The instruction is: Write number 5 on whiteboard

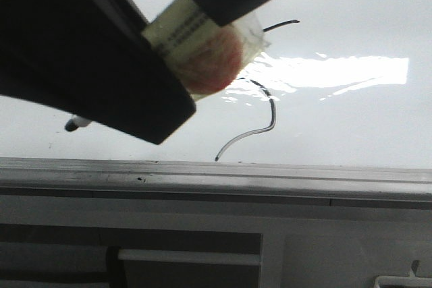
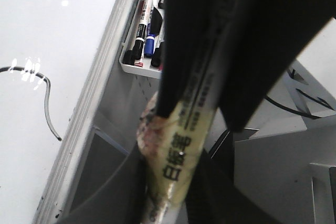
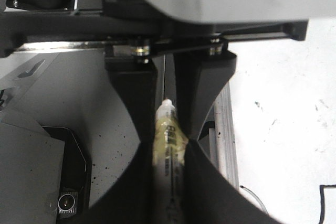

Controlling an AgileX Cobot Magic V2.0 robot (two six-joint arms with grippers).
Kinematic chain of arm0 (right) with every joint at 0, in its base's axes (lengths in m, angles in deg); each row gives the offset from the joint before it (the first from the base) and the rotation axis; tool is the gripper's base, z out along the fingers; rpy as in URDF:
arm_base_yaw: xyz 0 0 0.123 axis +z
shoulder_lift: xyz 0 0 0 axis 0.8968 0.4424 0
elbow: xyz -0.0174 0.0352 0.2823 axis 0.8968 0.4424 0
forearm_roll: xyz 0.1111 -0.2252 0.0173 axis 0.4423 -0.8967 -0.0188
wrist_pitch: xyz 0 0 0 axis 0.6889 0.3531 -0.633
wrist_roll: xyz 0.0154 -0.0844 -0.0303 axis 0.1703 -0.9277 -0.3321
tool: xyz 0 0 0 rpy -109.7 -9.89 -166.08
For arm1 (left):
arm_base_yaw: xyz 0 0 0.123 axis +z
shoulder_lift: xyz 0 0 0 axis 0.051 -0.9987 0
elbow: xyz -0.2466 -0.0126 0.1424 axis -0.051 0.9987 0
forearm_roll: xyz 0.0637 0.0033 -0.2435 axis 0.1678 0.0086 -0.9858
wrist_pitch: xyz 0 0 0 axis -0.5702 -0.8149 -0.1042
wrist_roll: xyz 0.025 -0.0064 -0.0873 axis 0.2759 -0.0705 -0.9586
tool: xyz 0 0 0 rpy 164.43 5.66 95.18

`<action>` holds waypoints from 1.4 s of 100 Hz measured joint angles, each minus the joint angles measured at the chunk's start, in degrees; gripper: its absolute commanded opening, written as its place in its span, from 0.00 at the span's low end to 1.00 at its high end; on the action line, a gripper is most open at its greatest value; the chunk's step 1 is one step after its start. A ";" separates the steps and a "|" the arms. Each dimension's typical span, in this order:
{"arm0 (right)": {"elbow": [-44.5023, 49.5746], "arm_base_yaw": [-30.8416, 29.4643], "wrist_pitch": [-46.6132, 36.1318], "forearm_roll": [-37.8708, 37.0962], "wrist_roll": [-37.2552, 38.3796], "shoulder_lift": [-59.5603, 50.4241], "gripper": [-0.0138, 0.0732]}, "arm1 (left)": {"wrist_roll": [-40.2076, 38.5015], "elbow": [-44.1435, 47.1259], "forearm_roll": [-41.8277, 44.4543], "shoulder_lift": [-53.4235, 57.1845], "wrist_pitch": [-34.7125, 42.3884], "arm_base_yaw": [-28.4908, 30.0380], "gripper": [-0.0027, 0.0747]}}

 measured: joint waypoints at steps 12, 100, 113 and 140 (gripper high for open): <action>0.00 0.00 -0.03 0.00 0.00 0.00 0.10 | 0.09 0.01 0.28 0.00 0.00 -0.09 0.01; 0.00 -9.96 -4.57 -4.11 4.64 -13.74 0.07 | -20.34 3.53 1.03 0.00 14.80 7.27 0.01; 0.00 -12.78 -3.45 -4.11 5.23 -18.20 0.09 | -28.31 7.59 0.81 -1.01 22.18 8.50 0.01; 0.73 -14.67 0.53 -4.00 7.16 -20.85 0.09 | -34.58 9.59 -3.61 -6.67 32.74 8.82 0.01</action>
